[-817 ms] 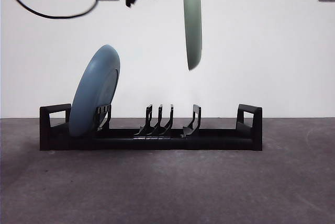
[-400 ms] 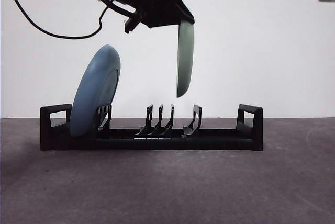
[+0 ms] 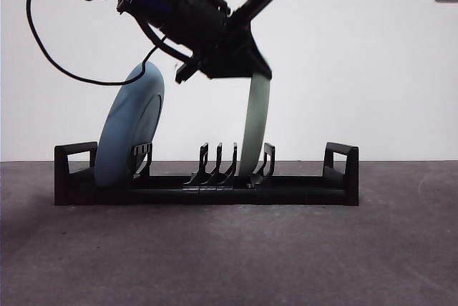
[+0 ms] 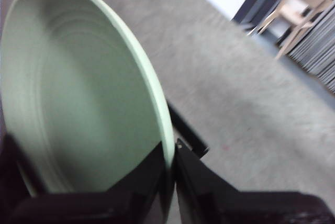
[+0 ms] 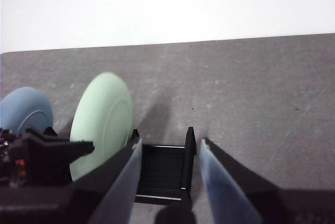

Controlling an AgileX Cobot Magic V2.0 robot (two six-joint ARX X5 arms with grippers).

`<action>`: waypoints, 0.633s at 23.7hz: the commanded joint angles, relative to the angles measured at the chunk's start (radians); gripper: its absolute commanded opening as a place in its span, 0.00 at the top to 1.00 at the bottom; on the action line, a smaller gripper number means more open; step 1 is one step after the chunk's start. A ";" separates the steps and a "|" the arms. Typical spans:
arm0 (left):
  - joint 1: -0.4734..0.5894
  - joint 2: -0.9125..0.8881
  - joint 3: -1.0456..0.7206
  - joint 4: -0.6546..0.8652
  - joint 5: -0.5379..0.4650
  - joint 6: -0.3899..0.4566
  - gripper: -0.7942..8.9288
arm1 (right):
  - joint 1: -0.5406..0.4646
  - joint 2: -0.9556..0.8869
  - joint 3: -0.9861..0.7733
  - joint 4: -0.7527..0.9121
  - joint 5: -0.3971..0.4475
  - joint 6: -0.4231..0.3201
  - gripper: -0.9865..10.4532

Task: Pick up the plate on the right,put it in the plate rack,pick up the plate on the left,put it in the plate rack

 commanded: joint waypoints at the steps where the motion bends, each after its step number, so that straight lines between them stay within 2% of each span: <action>1: -0.008 0.005 0.003 -0.024 -0.018 0.004 0.93 | -0.001 0.002 -0.001 0.007 0.003 -0.005 0.75; 7: -0.028 0.005 0.003 -0.096 -0.029 0.009 0.90 | 0.000 0.002 -0.001 0.007 0.003 -0.005 0.75; 11: -0.039 0.005 0.003 -0.109 -0.024 0.013 0.67 | 0.000 0.002 -0.001 0.006 0.002 -0.005 0.75; 13: -0.039 -0.003 0.003 -0.117 -0.001 0.013 0.62 | 0.000 0.002 -0.001 0.001 -0.004 -0.005 0.75; 15: -0.039 -0.028 0.003 -0.137 0.000 0.016 0.62 | 0.000 0.002 -0.001 -0.015 -0.005 -0.005 0.75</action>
